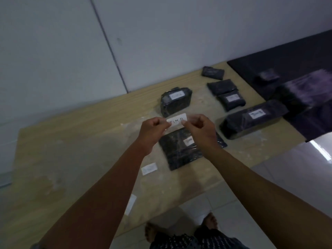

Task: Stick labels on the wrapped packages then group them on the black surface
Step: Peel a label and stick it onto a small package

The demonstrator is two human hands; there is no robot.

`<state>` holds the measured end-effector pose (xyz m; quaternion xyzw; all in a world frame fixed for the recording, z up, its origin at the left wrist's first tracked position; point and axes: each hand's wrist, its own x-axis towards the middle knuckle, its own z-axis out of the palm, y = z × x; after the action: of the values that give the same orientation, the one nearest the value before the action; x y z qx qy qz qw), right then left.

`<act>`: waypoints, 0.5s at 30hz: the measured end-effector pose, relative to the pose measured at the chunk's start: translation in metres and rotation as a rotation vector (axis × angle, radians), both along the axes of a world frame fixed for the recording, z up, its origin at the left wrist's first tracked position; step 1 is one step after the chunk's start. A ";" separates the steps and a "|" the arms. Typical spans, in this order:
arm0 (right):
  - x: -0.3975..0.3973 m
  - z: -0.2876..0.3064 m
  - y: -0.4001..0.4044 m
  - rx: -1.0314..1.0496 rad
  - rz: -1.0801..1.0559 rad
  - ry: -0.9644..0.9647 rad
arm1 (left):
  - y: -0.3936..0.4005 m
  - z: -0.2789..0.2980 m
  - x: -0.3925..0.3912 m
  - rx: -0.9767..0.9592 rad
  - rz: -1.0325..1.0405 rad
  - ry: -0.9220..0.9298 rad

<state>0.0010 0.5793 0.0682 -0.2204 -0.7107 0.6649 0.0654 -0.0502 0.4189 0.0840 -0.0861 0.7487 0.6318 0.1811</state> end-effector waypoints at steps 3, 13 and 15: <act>0.000 0.006 0.059 0.152 0.024 0.071 | 0.053 0.008 -0.001 -0.098 -0.052 0.131; -0.008 0.018 0.225 0.719 0.094 0.136 | 0.198 0.019 -0.014 -0.359 -0.192 0.495; -0.014 0.019 0.245 0.742 0.096 0.129 | 0.216 0.017 -0.020 -0.383 -0.213 0.528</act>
<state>-0.0125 0.8245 0.0876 -0.1061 -0.9071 0.3771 0.1542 -0.0705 0.6347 0.1006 0.1265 0.8796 0.4578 0.0264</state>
